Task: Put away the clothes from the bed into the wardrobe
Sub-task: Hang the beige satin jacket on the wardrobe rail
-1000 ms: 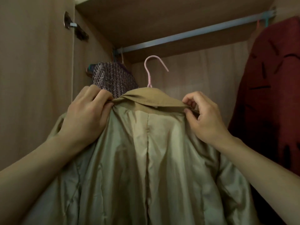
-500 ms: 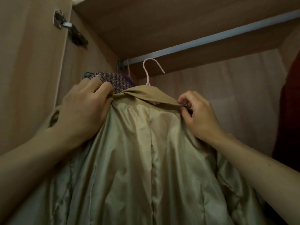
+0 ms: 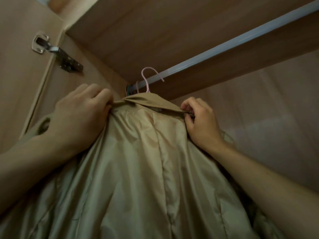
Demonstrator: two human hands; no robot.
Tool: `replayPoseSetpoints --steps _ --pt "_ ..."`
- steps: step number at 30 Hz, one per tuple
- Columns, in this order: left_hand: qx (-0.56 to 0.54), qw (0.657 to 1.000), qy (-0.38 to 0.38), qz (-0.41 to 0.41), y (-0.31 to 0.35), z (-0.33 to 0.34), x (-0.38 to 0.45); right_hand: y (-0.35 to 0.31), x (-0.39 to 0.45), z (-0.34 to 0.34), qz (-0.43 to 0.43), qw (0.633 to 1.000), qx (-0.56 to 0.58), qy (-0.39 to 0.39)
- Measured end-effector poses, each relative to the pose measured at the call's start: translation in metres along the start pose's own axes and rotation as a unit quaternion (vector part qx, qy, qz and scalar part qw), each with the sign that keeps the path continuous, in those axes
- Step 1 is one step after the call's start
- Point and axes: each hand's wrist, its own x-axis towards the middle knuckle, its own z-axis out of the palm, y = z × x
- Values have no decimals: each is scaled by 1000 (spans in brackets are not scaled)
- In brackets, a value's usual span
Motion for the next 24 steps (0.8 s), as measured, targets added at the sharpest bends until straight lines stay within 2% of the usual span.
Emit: replayPoseSetpoints --steps 4,13,24 --pt "30 999 -7 17 -12 20 11 16 15 33 -1 1000 19 4" --pt "113 992 -11 51 -34 59 51 40 53 102 61 997 46 30" --pt "133 984 -42 107 -46 103 65 65 76 164 118 992 40 15"
